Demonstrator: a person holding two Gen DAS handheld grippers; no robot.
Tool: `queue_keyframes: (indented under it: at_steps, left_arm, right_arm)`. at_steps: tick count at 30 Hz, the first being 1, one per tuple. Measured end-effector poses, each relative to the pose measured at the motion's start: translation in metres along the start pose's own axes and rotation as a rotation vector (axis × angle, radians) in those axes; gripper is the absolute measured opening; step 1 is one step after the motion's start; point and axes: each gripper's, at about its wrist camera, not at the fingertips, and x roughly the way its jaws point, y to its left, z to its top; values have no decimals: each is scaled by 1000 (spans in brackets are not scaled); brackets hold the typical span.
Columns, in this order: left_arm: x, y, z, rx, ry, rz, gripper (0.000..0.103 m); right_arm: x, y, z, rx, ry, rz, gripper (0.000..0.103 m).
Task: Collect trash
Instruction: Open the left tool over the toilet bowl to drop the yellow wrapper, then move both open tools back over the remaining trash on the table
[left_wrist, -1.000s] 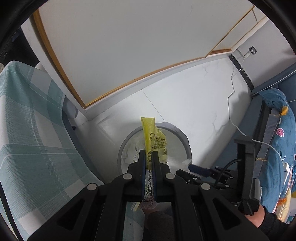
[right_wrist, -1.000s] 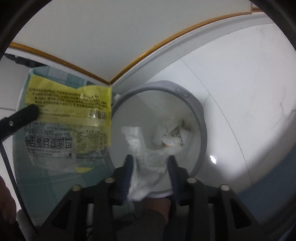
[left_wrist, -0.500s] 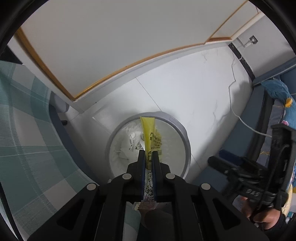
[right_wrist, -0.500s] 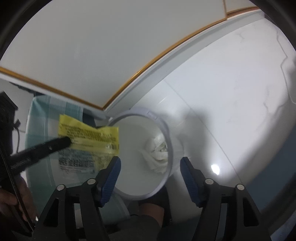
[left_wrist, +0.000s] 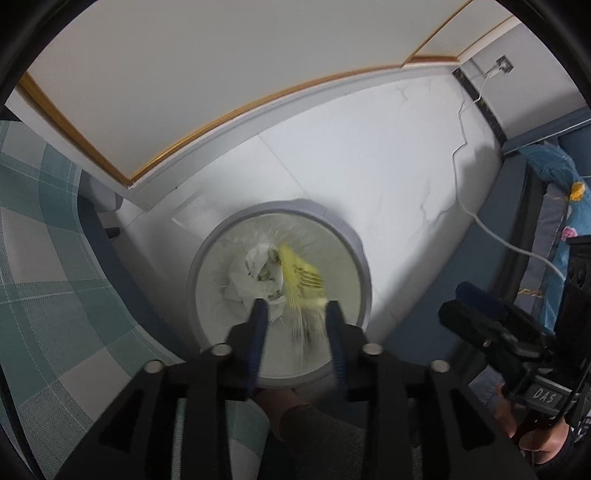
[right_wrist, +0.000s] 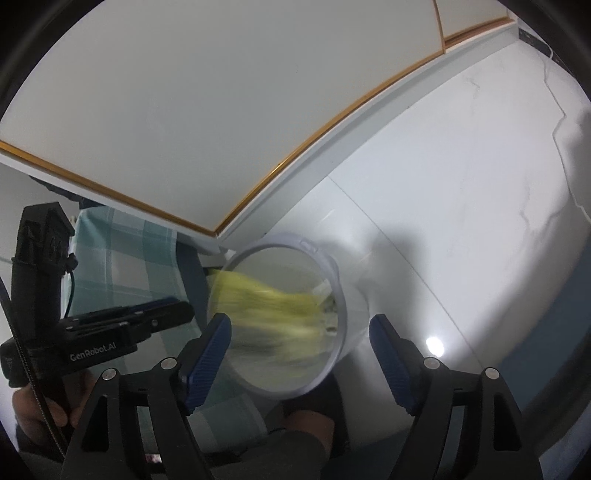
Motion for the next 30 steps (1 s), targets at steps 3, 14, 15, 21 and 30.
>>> queue_keyframes:
  at_steps: [3,14,15,21,30]
  left_arm:
    - [-7,2,-3,-12,-35,10,50]
    - [-45,5,-15,-18,-201,72,73]
    - [-48,6,-16,-20,-211,73,73]
    - [-74,5,-25,-12,-294,90,73]
    - [-132,16,-50,-47,-462,123,73]
  right_arm:
    - [-1,1,-2,-13,-7,-7,79]
    - [-13,9,-8,-35,-44,-4,86]
    - [-15,11,-9,-38,-47,-4,87]
    - [-38,25,-12,-70,-94,-4,91]
    - [-89,63,-15,-157,-205,-5,93]
